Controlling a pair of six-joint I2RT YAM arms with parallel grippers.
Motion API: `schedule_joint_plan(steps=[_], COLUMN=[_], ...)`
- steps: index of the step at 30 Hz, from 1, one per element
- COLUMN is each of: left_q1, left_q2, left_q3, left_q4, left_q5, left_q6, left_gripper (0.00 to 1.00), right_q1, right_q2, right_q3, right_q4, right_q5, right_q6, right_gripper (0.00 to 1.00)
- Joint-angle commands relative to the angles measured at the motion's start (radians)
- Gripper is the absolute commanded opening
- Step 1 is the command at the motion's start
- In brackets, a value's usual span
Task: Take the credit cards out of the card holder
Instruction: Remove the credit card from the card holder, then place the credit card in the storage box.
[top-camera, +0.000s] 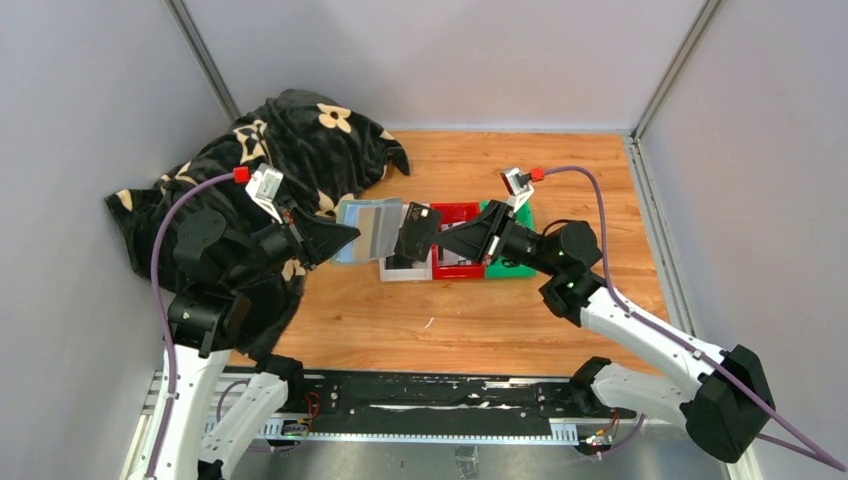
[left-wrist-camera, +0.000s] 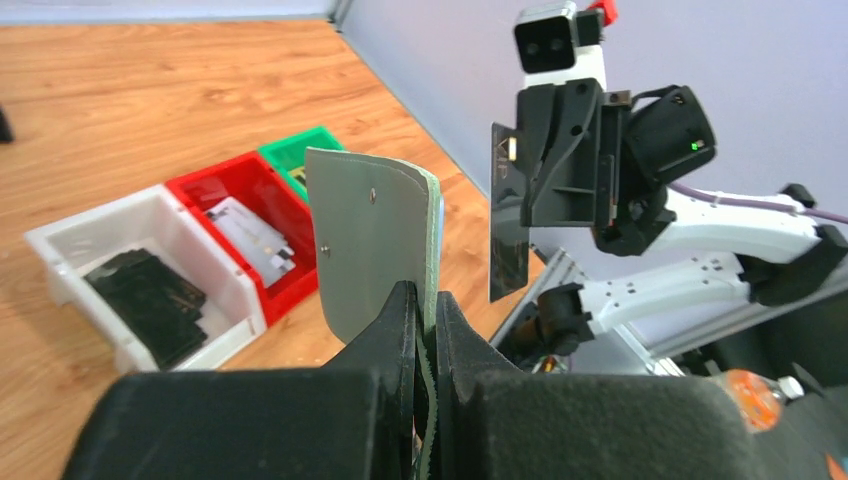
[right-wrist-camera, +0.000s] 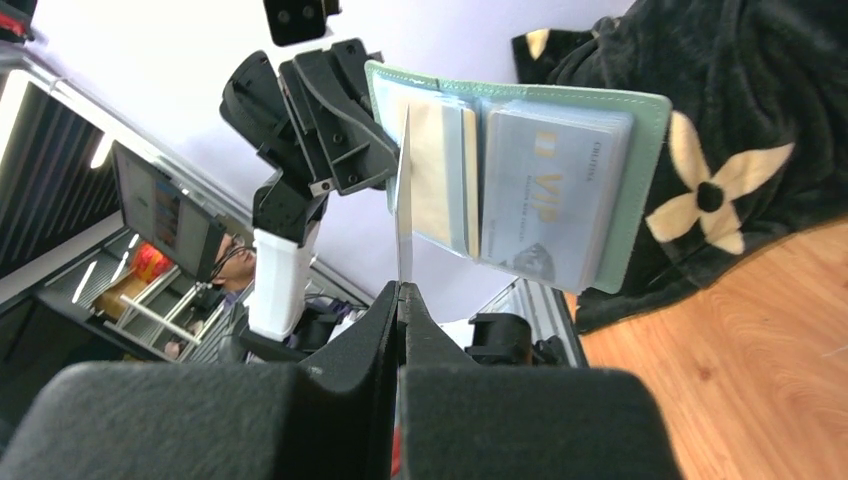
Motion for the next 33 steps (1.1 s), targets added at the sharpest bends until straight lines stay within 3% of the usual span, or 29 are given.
schedule_joint_plan(steps=[1,8,12,14,19,27,33], left_q1=[-0.004,-0.004,-0.004,-0.004,-0.004,-0.004,-0.004], left_q2=[-0.001,-0.018,-0.034,-0.043,-0.088,-0.108,-0.122], left_q3=[0.045,0.072,0.112,0.136,0.139,0.151,0.149], left_q4=[-0.042,-0.103,-0.157,-0.17,-0.115,-0.079,-0.035], left_q5=[-0.091,-0.11,-0.103,-0.046,0.123,0.171,0.207], left_q6=[0.086,0.176,0.236,0.26,0.205,0.143,0.106], left_gripper=[0.0,0.0,0.0,0.0,0.0,0.0,0.0], right_q1=[-0.067,-0.194,-0.231,-0.228,-0.198,-0.118,-0.067], right_q2=[-0.018,0.016,0.088,0.155,0.39,0.745,0.86], right_q3=[-0.001,0.024,0.101,0.165,0.303,0.601,0.721], right_q4=[-0.019,-0.17,-0.403,-0.541,-0.655,-0.904,-0.971], right_q5=[-0.038,-0.081,-0.054,-0.034,0.014,0.139,0.235], right_q6=[0.011,-0.066,-0.25,-0.339,-0.427,-0.501,-0.499], right_gripper=[0.0,0.0,0.0,0.0,0.0,0.0,0.0])
